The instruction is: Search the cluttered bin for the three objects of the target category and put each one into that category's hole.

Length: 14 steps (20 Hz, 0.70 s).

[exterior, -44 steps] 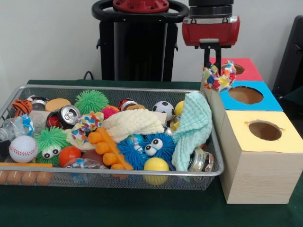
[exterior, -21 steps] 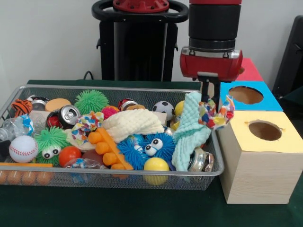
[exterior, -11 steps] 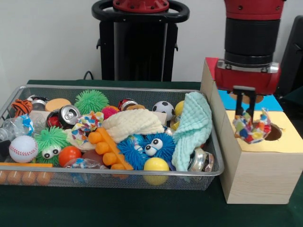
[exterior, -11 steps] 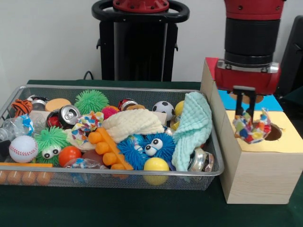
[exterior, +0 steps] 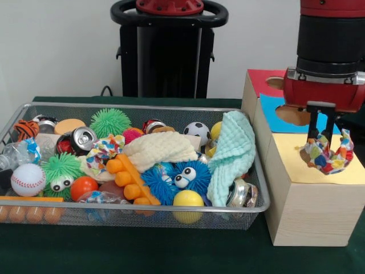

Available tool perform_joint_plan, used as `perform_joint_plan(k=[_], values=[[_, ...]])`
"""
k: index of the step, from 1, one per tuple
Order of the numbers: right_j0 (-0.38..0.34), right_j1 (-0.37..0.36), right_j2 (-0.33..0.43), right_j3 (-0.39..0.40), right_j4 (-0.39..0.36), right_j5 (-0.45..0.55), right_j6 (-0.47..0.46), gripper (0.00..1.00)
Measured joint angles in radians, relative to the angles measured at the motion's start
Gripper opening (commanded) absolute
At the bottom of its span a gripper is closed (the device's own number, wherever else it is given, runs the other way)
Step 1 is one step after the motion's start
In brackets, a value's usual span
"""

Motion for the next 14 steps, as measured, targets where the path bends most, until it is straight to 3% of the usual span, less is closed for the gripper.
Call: perform_joint_plan(k=[14], values=[[-0.014,-0.008,-0.053,-0.006,0.001,0.0,0.0,0.0]])
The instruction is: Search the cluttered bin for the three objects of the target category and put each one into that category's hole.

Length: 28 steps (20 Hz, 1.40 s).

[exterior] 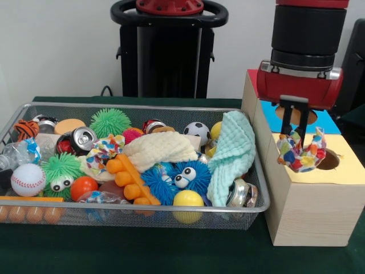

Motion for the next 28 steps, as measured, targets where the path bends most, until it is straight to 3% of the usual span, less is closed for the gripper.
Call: perform_joint_plan(k=[28], values=[[0.05,0.001,-0.028,0.02,0.063,0.005,0.0,0.0]])
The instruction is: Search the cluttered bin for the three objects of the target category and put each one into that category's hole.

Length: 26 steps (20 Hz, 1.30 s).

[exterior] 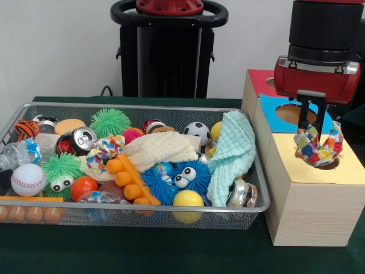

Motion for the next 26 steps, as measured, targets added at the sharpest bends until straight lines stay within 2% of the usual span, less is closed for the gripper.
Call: perform_joint_plan(k=[16,26], values=[[0.0,-0.001,0.0,0.114,0.005,0.0,0.0,0.0],[0.002,0.002,0.0,0.144,0.032,0.0,0.0,0.0]])
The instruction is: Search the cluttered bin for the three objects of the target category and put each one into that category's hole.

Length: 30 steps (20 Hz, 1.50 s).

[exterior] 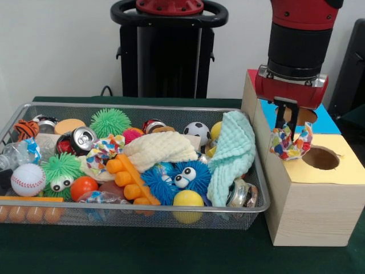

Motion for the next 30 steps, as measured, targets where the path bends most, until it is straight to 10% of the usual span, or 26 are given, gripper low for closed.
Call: perform_joint_plan(k=[30], values=[[0.092,0.061,-0.035,-0.018,0.153,0.001,0.002,0.0]])
